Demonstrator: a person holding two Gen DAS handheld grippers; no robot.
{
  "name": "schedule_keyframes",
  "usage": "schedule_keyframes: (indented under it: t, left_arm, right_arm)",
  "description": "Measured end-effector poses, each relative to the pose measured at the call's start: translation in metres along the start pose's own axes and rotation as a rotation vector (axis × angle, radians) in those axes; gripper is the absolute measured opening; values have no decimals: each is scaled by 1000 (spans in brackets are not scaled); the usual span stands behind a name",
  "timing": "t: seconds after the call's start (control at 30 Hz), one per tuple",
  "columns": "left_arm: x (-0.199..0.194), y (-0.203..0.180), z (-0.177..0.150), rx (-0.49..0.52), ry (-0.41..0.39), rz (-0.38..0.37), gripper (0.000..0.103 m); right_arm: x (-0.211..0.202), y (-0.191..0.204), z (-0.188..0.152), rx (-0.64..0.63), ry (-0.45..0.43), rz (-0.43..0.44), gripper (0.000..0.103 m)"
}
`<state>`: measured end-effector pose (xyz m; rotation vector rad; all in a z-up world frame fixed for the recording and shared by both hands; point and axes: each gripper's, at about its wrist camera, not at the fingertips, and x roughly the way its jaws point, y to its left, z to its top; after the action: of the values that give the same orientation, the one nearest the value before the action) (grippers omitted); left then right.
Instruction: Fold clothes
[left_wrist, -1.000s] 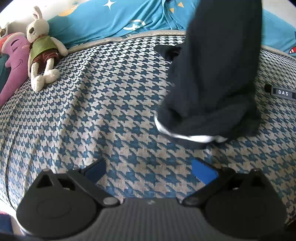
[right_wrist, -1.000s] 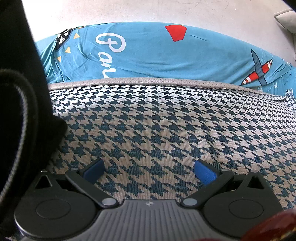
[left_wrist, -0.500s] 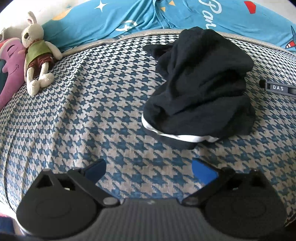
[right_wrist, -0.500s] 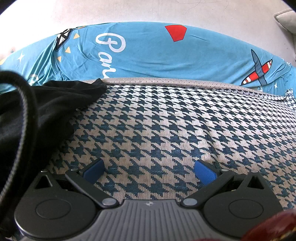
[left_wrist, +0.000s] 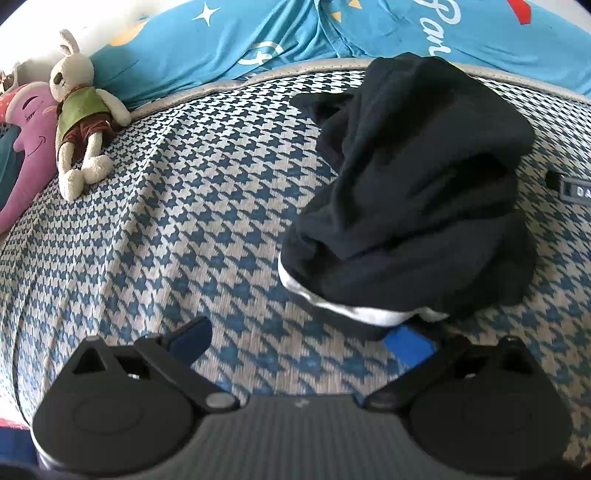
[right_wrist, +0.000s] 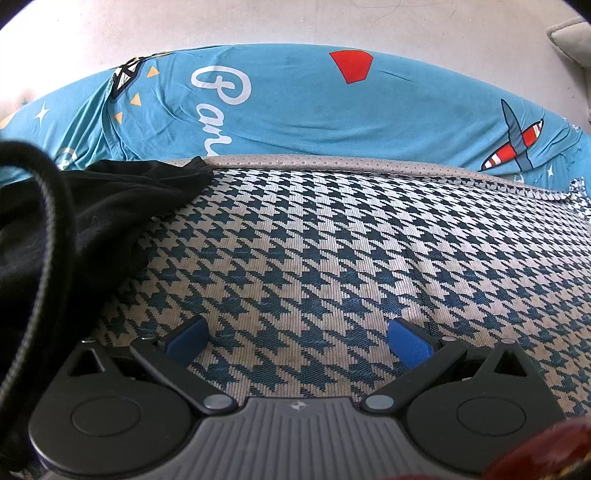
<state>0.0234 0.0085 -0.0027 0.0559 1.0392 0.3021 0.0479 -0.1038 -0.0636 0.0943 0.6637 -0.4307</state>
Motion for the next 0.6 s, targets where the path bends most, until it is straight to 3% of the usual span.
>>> schedule_keyframes:
  t: [0.3, 0.43, 0.6]
  left_arm:
    - [13, 1, 15, -29, -2, 22, 103]
    - [19, 1, 23, -31, -1, 28, 103]
    - [27, 3, 35, -48, 5, 36, 103]
  right_arm:
    - [2, 10, 16, -71, 40, 5, 103]
    - [-4, 15, 26, -79, -11, 10, 103]
    - [-1, 19, 44, -63, -29, 80, 103]
